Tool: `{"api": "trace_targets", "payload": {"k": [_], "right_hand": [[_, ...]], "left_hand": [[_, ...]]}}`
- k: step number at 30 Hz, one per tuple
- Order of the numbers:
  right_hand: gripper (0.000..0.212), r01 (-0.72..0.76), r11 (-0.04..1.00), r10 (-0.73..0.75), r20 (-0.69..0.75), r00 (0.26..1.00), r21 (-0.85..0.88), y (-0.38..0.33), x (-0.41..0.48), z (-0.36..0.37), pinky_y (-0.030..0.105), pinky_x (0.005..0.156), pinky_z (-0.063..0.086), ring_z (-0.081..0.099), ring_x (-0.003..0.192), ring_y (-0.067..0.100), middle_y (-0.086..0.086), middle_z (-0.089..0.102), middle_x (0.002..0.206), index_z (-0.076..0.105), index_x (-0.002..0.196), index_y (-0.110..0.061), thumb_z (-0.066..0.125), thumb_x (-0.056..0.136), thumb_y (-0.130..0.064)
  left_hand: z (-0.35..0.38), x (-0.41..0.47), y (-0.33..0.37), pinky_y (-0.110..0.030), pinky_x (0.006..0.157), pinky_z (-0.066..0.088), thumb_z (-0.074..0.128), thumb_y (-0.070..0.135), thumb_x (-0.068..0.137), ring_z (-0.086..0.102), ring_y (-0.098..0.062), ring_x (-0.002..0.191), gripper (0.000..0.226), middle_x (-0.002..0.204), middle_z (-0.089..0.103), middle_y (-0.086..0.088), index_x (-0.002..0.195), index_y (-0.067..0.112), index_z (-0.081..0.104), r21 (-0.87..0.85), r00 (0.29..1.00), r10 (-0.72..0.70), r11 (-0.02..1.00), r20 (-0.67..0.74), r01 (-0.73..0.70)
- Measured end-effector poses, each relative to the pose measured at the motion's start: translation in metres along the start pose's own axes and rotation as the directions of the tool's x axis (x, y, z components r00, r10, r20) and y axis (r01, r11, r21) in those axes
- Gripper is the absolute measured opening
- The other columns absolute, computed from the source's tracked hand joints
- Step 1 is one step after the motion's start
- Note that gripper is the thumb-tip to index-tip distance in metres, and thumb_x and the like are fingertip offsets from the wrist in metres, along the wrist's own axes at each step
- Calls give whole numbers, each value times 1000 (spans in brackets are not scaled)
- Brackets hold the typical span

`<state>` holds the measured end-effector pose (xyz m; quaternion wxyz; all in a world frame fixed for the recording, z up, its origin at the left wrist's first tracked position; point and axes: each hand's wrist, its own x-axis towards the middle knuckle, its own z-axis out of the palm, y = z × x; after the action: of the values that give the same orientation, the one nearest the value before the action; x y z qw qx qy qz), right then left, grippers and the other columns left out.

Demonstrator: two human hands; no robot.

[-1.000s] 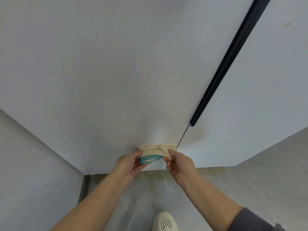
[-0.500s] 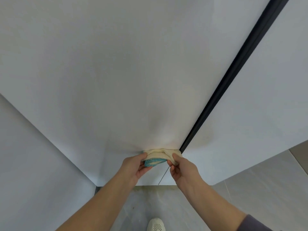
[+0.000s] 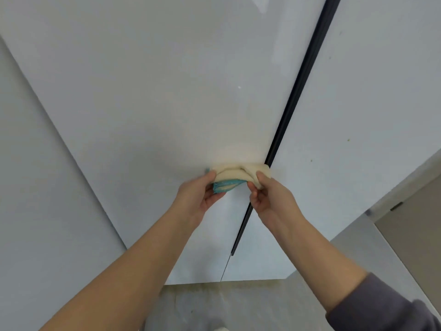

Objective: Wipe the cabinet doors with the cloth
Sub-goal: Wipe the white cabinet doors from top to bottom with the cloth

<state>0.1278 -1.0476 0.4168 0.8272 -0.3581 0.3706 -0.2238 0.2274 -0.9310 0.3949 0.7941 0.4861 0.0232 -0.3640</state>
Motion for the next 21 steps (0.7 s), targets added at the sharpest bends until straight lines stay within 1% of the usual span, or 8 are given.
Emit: {"api": "trace_targets", "payload": {"k": [4,8,11,13,15,17,19,21], "right_hand": [[8,198,980,-192,216,957,-5,-51,-53,21,22,64,49,63,75,9,-3,66,89,65,96,-19,57,96,-17],[18,308,949,-316,280,907,72,-59,-84,19,34,93,49,63,102,13,-5,68,108,63,113,-25,51,99,-21],[26,283,942,-325,269,907,182,-61,-94,18,39,96,50,65,104,19,2,69,111,59,123,-20,48,100,-17],[24,353,928,-371,227,900,119,-66,-96,17,39,94,51,65,102,18,3,69,109,60,121,-17,48,100,-16],[16,462,887,-456,206,866,21,-78,-99,20,38,87,52,65,91,12,-2,69,97,62,109,-18,50,100,-16],[9,601,795,-578,198,792,-82,-103,-104,27,37,81,52,61,79,7,-10,65,83,61,96,-19,53,98,-15],[7,737,661,-711,196,676,-142,-133,-108,40,28,70,52,56,70,2,-15,59,74,57,90,-18,55,96,-14],[10,855,493,-827,217,518,-162,-160,-112,53,23,66,50,58,76,3,-16,60,84,59,98,-23,56,93,-14]], "left_hand": [[36,-51,48,-26,69,58,58,19,97,72,-18,93,19,103,74,-7,111,9,66,50,983,150,987,109,-156],[56,-91,53,-26,70,57,59,23,96,72,-17,94,20,105,74,-7,109,11,67,132,975,137,978,173,-161],[61,-107,47,-26,69,56,62,26,94,71,-14,87,23,103,74,-6,110,12,68,238,980,113,960,164,-151],[64,-111,46,-25,67,55,63,29,93,70,-12,82,24,99,75,-4,109,12,70,309,986,104,941,132,-140],[74,-113,50,-24,65,54,64,30,93,69,-13,81,25,100,74,-5,107,11,71,373,985,118,915,125,-156],[96,-116,60,-24,65,55,62,29,95,69,-13,78,25,100,74,-7,106,9,70,384,978,163,901,133,-203],[123,-117,77,-24,66,57,60,28,96,69,-14,77,24,100,73,-9,105,7,69,372,961,234,887,145,-272],[144,-114,95,-24,65,58,60,24,96,68,-14,76,20,97,74,-6,104,8,68,408,929,355,836,107,-367]]}}
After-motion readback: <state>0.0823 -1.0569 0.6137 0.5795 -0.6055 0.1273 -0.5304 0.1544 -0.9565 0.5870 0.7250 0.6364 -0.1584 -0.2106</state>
